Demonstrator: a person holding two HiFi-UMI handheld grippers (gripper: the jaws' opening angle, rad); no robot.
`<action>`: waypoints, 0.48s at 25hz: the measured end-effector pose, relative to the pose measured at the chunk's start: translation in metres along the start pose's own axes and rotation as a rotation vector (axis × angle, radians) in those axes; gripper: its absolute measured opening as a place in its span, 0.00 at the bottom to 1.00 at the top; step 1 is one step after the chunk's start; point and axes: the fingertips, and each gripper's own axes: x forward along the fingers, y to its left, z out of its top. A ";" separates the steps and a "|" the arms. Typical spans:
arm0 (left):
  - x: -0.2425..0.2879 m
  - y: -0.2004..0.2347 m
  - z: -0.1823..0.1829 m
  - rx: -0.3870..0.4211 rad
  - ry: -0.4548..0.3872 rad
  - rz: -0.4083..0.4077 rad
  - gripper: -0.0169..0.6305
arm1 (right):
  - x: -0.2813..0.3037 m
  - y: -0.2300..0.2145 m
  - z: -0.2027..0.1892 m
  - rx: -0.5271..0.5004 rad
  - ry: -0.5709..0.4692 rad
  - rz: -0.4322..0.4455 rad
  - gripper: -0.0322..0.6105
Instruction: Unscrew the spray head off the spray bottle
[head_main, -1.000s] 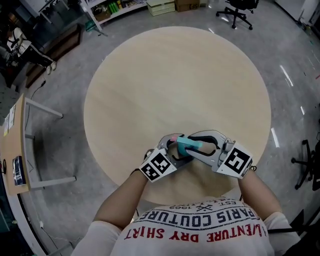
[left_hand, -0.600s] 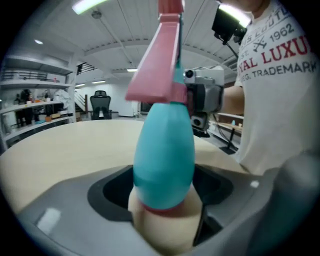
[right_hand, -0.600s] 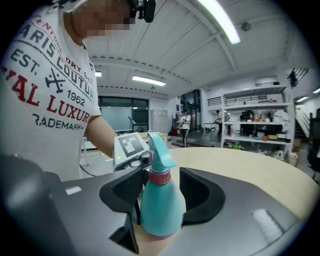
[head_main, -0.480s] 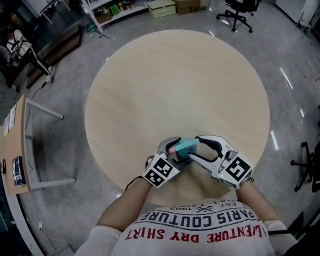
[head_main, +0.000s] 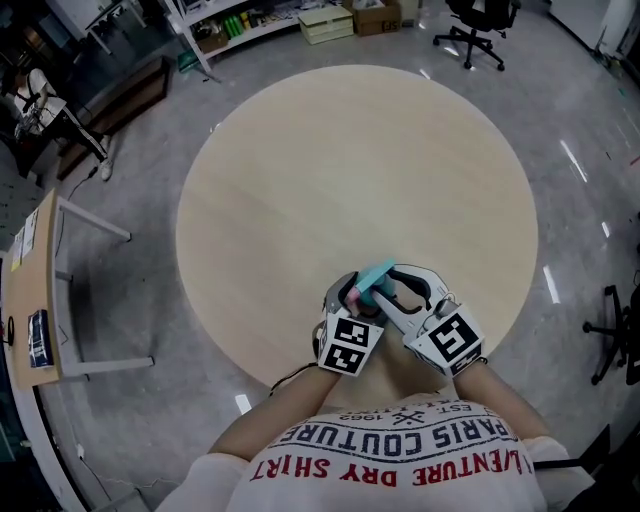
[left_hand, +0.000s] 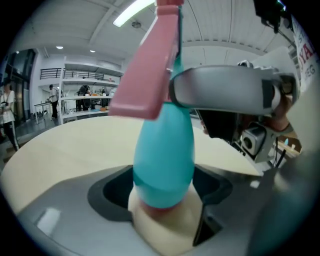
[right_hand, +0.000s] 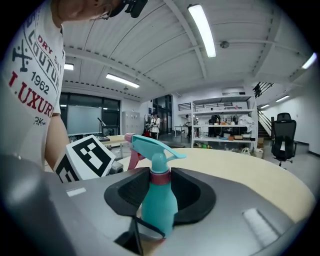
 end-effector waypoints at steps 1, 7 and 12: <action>0.000 0.000 0.000 0.008 0.002 -0.011 0.59 | 0.000 0.001 0.000 -0.006 -0.001 0.011 0.26; -0.017 -0.014 -0.013 0.236 0.018 -0.337 0.59 | -0.007 0.021 0.000 -0.101 0.010 0.329 0.25; -0.035 -0.025 -0.025 0.460 0.090 -0.637 0.59 | -0.013 0.041 -0.003 -0.147 0.060 0.614 0.25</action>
